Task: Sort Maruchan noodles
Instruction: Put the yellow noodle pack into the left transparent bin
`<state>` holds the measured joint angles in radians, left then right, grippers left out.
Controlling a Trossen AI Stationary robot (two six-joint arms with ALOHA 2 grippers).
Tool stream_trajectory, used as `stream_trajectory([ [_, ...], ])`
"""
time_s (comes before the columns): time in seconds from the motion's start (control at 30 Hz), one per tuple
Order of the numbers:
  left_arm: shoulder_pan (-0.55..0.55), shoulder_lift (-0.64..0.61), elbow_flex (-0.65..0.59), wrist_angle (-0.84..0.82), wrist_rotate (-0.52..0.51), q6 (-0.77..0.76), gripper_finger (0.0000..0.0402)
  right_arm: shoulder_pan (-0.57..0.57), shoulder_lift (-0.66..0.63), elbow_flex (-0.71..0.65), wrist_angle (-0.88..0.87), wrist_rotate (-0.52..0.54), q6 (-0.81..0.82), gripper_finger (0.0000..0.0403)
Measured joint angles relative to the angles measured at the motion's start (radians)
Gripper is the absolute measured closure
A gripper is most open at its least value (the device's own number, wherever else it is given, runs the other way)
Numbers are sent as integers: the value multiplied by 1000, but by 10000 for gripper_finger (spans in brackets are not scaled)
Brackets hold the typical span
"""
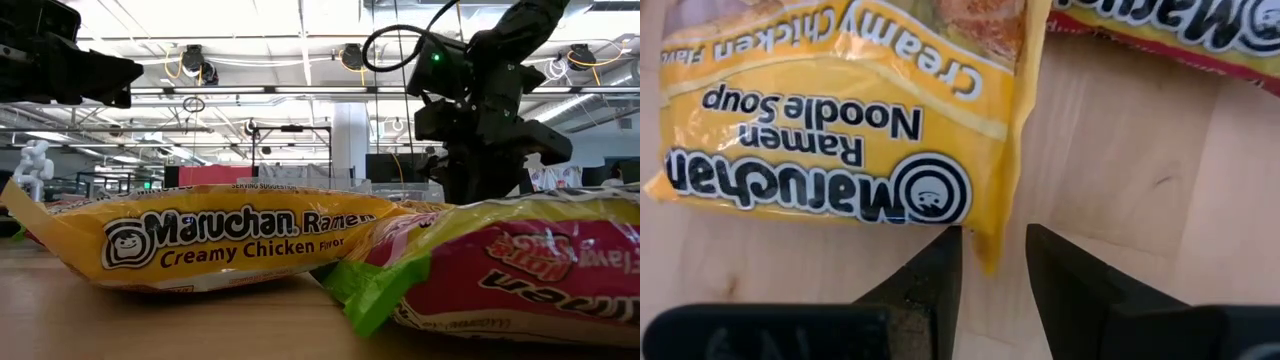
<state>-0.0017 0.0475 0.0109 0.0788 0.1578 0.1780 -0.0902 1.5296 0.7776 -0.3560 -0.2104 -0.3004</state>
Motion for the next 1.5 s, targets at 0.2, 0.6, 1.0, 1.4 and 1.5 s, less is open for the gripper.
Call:
stream_trajectory([
  [0.2,0,0,0,0,0,0,332,0,6,-31,103,-2,-5,297],
  [0.6,0,0,0,0,0,0,332,0,6,-40,124,-4,-23,397],
  [1.0,0,0,0,0,0,0,332,0,0,-40,121,-5,-37,402],
  [1.4,0,0,0,0,0,0,332,0,0,-40,120,-5,-35,403],
  [1.5,0,0,0,3,0,8,332,0,0,-40,120,-5,-33,403],
])
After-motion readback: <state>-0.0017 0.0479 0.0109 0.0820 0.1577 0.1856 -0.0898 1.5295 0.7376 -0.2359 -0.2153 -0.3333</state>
